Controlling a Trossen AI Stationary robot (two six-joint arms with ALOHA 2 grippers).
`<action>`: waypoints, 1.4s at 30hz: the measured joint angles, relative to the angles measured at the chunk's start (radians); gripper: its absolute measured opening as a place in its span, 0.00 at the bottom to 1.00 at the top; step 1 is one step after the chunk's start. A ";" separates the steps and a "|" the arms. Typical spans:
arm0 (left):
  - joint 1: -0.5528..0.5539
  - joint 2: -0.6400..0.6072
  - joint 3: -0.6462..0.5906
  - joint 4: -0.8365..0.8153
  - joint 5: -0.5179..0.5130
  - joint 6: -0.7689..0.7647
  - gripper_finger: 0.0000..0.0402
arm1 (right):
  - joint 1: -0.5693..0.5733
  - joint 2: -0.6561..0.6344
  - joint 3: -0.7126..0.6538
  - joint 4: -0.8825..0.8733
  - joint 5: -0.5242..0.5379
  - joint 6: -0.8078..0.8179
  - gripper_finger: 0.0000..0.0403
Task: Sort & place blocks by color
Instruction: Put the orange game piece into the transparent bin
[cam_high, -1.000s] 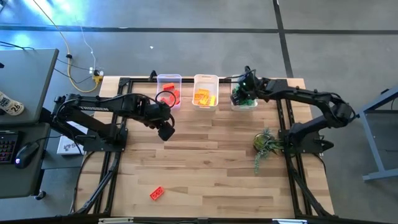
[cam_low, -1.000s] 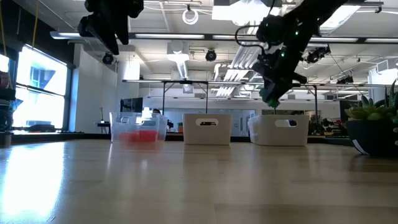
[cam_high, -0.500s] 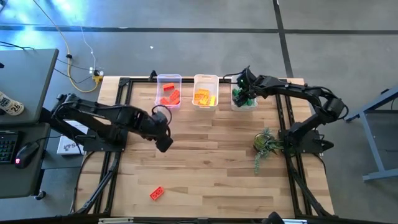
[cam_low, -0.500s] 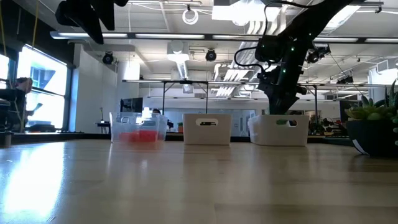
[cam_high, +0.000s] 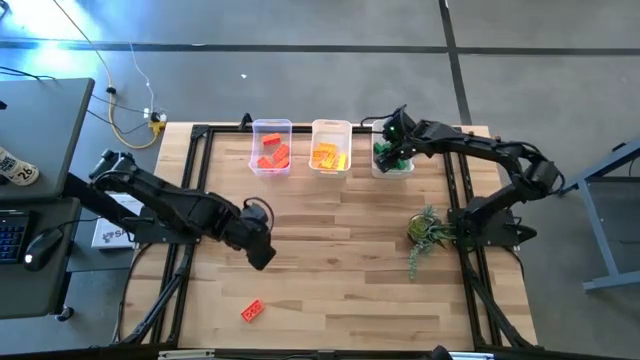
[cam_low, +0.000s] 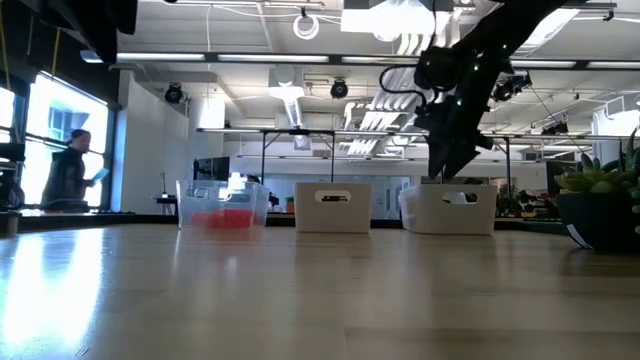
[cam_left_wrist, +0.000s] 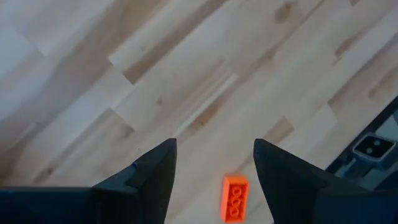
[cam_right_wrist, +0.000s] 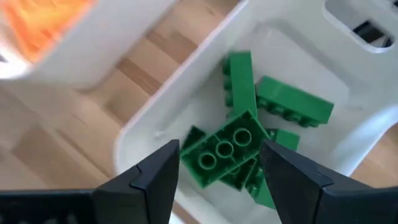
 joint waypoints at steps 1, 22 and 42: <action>-0.010 0.006 0.000 -0.002 0.012 -0.011 0.51 | 0.002 -0.016 0.000 0.000 -0.006 0.009 0.52; -0.188 0.206 0.001 0.052 0.024 -0.177 0.58 | 0.137 -0.272 0.002 -0.058 -0.032 0.335 0.52; -0.328 0.443 0.001 0.257 0.129 -0.232 0.57 | 0.193 -0.270 0.002 -0.057 0.026 0.434 0.52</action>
